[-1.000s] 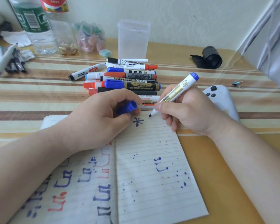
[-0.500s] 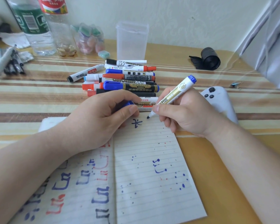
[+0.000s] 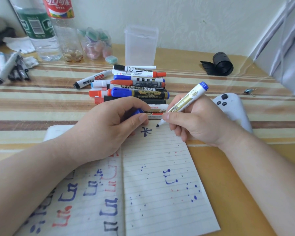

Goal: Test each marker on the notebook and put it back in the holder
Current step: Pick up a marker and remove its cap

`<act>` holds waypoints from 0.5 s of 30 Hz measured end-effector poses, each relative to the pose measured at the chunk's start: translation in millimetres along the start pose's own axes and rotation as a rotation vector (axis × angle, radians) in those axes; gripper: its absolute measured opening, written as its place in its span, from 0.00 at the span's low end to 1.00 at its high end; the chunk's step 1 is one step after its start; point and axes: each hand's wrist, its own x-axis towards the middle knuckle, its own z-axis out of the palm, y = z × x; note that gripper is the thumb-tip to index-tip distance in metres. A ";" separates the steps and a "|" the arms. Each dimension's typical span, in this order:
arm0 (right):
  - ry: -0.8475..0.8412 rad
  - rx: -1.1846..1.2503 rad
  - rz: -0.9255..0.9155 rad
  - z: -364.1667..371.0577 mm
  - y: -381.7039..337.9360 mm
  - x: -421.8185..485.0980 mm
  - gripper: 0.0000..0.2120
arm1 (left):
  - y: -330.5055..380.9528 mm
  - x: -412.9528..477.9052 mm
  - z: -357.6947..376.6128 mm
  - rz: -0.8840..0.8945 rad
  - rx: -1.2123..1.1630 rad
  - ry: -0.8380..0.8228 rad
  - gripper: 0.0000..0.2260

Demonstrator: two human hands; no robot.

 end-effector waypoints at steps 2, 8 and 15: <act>0.000 -0.015 -0.003 0.2 -0.3 -0.1 0.08 | -0.1 -0.1 0.1 -0.005 -0.001 -0.001 0.08; 0.003 -0.059 0.000 1.8 -3.8 -0.8 0.08 | 0.4 -0.1 0.3 0.000 0.008 0.006 0.08; 0.027 -0.089 0.009 2.9 -5.7 -0.4 0.08 | 4.1 -0.9 -0.1 0.001 -0.008 0.001 0.13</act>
